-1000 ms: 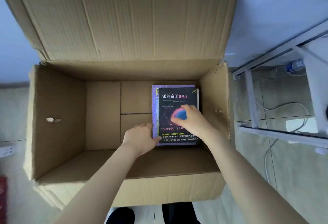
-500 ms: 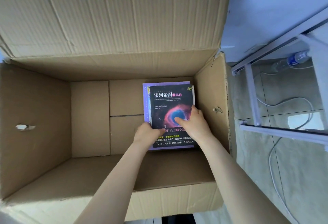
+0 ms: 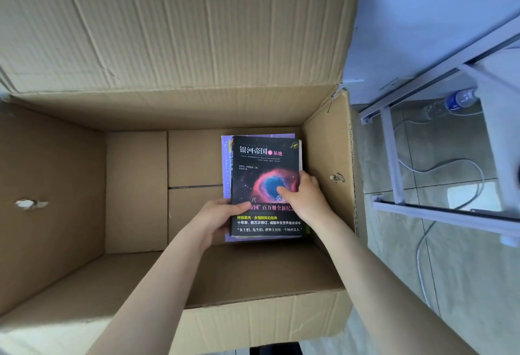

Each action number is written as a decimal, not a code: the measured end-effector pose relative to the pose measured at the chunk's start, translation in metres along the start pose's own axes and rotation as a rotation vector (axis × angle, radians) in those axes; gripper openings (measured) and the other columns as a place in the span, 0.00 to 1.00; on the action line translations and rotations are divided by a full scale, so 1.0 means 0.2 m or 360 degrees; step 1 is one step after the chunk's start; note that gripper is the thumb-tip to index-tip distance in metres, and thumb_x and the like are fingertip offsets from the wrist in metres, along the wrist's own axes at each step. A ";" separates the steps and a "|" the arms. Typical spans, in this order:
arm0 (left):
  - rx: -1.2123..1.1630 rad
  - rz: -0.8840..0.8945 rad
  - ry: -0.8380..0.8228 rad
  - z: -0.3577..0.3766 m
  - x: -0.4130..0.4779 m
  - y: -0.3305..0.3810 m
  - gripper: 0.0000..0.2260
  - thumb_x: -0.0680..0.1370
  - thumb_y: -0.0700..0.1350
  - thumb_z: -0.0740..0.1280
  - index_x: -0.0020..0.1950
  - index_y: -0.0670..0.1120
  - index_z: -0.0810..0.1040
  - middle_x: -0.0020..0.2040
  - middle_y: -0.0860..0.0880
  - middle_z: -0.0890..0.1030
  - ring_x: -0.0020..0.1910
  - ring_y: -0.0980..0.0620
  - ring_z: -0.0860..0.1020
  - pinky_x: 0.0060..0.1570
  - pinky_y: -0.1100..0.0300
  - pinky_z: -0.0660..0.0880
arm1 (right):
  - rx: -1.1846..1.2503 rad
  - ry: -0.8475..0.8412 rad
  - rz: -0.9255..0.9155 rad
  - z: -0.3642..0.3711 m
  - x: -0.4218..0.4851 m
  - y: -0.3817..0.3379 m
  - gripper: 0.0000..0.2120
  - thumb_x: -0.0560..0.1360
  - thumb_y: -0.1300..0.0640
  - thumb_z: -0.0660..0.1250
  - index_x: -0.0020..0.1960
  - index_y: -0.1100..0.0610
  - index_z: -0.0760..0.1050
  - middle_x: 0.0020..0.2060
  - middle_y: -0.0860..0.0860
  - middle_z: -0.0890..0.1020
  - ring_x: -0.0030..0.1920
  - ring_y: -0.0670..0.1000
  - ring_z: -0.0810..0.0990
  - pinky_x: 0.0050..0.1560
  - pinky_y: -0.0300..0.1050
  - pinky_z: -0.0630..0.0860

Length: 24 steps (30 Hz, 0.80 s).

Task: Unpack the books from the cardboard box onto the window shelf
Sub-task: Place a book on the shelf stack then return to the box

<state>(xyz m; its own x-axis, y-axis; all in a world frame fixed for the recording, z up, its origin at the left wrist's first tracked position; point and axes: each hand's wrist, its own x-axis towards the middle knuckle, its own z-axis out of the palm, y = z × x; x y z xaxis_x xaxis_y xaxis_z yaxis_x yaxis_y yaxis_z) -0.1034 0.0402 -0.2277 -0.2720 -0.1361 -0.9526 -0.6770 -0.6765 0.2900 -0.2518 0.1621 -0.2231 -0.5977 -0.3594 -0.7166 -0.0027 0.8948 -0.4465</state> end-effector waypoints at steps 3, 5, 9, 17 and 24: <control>-0.0004 0.0018 -0.0069 -0.08 -0.01 0.01 0.10 0.72 0.43 0.73 0.53 0.45 0.80 0.45 0.47 0.85 0.42 0.51 0.83 0.45 0.59 0.80 | 0.0073 0.0080 0.0016 0.01 0.00 -0.01 0.31 0.74 0.50 0.68 0.71 0.62 0.63 0.66 0.58 0.67 0.65 0.57 0.72 0.66 0.47 0.67; -0.0008 -0.0008 -0.0097 -0.12 -0.02 0.00 0.12 0.71 0.44 0.73 0.54 0.45 0.80 0.47 0.46 0.86 0.47 0.48 0.83 0.54 0.54 0.78 | 0.0185 0.0101 0.0085 0.02 0.01 -0.01 0.32 0.73 0.49 0.69 0.71 0.62 0.62 0.66 0.58 0.68 0.65 0.58 0.72 0.66 0.52 0.71; -0.0051 -0.0079 -0.0124 -0.17 -0.05 -0.03 0.16 0.68 0.46 0.74 0.53 0.45 0.79 0.43 0.48 0.86 0.43 0.50 0.84 0.43 0.56 0.79 | 0.0713 -0.0111 0.0322 0.03 0.03 -0.03 0.19 0.74 0.52 0.69 0.60 0.60 0.69 0.53 0.55 0.79 0.48 0.52 0.81 0.41 0.41 0.80; 0.0052 0.0098 0.0016 -0.20 -0.23 -0.10 0.14 0.68 0.42 0.76 0.52 0.47 0.79 0.42 0.49 0.86 0.42 0.51 0.84 0.38 0.61 0.78 | 0.0792 -0.0254 0.0274 -0.01 -0.14 -0.05 0.09 0.75 0.54 0.69 0.51 0.57 0.74 0.49 0.55 0.82 0.43 0.50 0.81 0.36 0.39 0.75; -0.0066 0.0562 0.0179 -0.44 -0.77 -0.24 0.10 0.69 0.41 0.75 0.49 0.47 0.82 0.41 0.51 0.86 0.38 0.55 0.84 0.35 0.65 0.78 | 0.0666 -0.0265 -0.0154 -0.01 -0.58 -0.42 0.13 0.72 0.55 0.72 0.54 0.60 0.77 0.51 0.56 0.83 0.51 0.55 0.82 0.55 0.50 0.78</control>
<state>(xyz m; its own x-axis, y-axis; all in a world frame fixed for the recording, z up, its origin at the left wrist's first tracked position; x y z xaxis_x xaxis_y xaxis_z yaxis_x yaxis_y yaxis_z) 0.0315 0.0303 -0.1037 -0.4056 -0.4433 -0.7993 -0.5259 -0.6020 0.6008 -0.1839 0.1286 -0.1011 -0.4737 -0.5042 -0.7221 0.2922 0.6835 -0.6689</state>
